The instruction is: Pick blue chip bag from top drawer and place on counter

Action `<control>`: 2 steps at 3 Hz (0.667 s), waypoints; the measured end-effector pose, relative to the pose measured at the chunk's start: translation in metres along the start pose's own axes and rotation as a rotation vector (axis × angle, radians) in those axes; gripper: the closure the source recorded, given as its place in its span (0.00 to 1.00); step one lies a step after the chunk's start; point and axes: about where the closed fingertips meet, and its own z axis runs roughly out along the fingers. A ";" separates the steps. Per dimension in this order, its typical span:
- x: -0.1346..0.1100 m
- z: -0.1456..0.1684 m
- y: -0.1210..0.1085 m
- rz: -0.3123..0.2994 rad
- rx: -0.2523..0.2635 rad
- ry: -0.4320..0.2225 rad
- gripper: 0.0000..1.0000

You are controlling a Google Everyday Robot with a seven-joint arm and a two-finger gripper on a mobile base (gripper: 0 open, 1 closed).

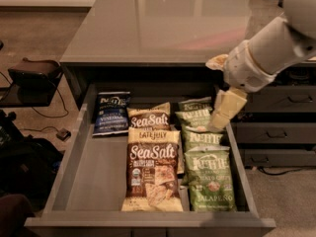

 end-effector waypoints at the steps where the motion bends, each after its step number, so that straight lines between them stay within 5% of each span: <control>1: -0.014 0.036 -0.024 -0.007 0.035 -0.046 0.00; 2: -0.033 0.075 -0.036 -0.028 0.012 -0.092 0.00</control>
Offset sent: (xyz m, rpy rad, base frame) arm 0.0767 0.0978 -0.0660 0.1337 -0.0306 0.0752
